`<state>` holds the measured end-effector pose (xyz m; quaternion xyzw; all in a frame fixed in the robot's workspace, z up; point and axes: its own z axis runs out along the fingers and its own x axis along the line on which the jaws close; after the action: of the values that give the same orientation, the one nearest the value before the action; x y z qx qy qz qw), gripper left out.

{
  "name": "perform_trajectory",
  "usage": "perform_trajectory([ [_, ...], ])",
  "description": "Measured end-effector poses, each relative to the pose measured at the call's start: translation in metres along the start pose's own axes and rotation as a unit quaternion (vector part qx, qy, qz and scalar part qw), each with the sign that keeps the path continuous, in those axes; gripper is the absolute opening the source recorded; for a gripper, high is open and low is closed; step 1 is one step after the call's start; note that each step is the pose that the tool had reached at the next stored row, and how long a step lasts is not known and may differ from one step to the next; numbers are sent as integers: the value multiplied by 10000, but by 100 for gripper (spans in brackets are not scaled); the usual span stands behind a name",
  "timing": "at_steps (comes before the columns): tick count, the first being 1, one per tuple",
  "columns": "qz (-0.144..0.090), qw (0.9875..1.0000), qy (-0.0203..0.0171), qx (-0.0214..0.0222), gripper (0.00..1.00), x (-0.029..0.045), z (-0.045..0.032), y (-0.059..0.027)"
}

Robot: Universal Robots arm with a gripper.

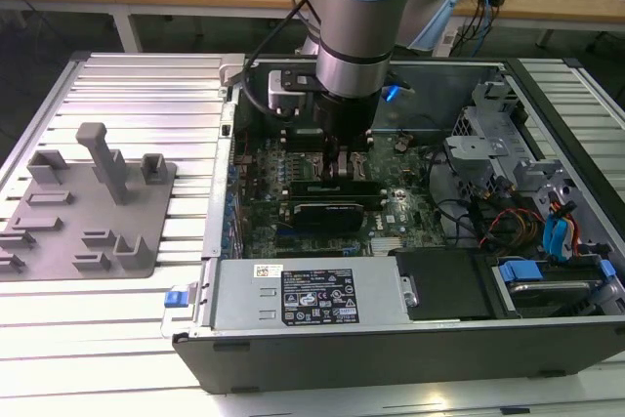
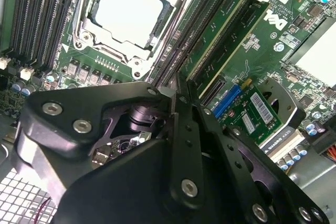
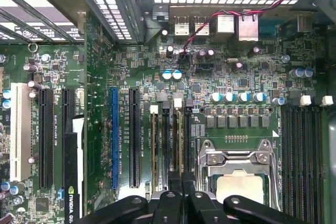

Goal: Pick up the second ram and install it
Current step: 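Insert the second ram into the second slot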

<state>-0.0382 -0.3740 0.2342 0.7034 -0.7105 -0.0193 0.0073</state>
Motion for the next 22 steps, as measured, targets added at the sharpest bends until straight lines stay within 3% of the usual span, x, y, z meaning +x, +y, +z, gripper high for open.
perform_trajectory([
  [13,-8,10000,0,2,9,0,-9,-8],
  [22,-11,10000,-2,3,9,1,43,-10],
])
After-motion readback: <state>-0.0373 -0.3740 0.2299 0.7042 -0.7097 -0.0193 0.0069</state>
